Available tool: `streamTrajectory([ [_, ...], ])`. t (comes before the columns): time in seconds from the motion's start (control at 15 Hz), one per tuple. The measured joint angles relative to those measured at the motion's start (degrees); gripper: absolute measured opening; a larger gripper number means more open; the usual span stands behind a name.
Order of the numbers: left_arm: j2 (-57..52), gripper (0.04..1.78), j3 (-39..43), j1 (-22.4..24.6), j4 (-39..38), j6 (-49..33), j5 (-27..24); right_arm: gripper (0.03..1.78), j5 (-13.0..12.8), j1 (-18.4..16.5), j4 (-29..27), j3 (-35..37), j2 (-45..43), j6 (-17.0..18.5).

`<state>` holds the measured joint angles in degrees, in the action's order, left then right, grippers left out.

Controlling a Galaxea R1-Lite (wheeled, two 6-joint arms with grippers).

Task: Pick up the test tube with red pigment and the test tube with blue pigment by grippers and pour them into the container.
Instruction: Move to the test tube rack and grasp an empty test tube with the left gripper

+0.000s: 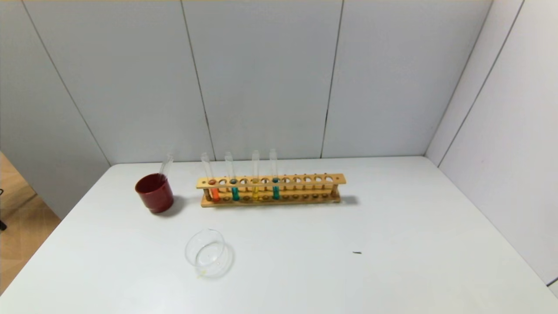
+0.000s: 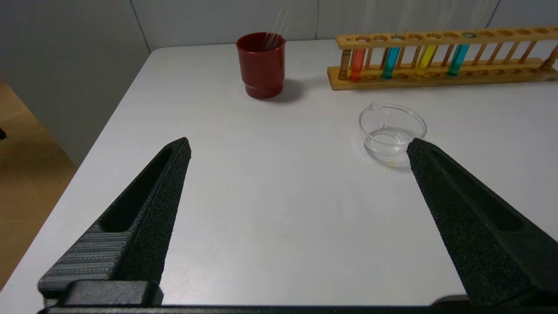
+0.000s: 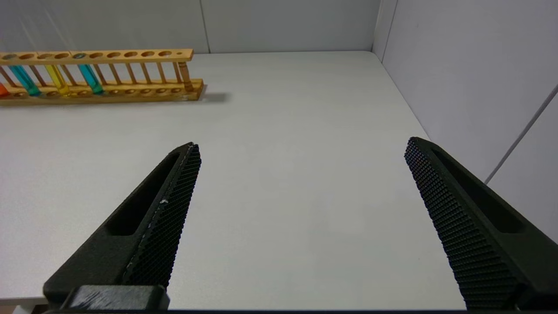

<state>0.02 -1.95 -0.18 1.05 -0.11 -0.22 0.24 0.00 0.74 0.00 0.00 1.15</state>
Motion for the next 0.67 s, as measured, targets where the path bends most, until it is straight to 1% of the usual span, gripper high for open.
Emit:
streamTrajectory([
  [0.2,0.66,1.75,-3.91,-0.04,2.22,0.18,-1.4,1.71,-0.02,0.0,0.0,0.0,0.0,-0.02],
  [0.33,2.89,1.75,-6.51,-0.09,2.19,0.22,-1.78,1.71,-0.02,0.0,0.0,0.0,0.0,0.0],
  [0.47,6.95,1.75,-9.59,-0.44,1.15,0.09,-1.93,1.71,0.0,0.02,0.0,0.0,0.0,0.0],
  [0.67,15.41,1.75,-14.56,-2.01,-3.08,-0.1,-2.08,1.71,-0.02,0.0,0.0,0.0,0.0,-0.02],
])
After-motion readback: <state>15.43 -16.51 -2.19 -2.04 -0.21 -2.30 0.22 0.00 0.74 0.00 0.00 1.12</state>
